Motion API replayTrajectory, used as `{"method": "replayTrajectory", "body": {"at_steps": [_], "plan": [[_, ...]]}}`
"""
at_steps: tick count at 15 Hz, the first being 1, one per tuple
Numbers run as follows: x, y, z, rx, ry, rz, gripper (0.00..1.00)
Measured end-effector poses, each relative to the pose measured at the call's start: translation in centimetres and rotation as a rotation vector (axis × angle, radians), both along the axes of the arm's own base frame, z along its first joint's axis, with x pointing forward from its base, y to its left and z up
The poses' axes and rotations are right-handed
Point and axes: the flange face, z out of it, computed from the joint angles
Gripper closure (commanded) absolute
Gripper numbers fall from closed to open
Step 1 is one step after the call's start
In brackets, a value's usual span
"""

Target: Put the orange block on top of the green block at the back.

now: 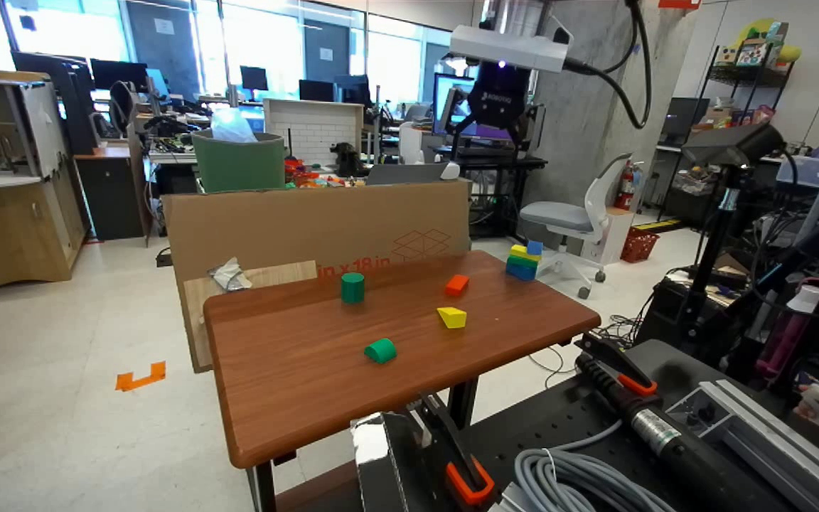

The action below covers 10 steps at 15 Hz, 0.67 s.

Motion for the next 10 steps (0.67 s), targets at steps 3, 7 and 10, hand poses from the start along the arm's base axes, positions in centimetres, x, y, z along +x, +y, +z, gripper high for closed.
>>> {"method": "replayTrajectory", "body": {"at_steps": [3, 7, 10], "plan": [[2.4, -1.0, -3.1, -0.001, 0.031, -0.043, 0.0], [5.3, -1.9, -7.9, -0.014, 0.074, -0.077, 0.0], [6.9, -1.5, -11.7, -0.031, 0.111, -0.067, 0.0]]}}
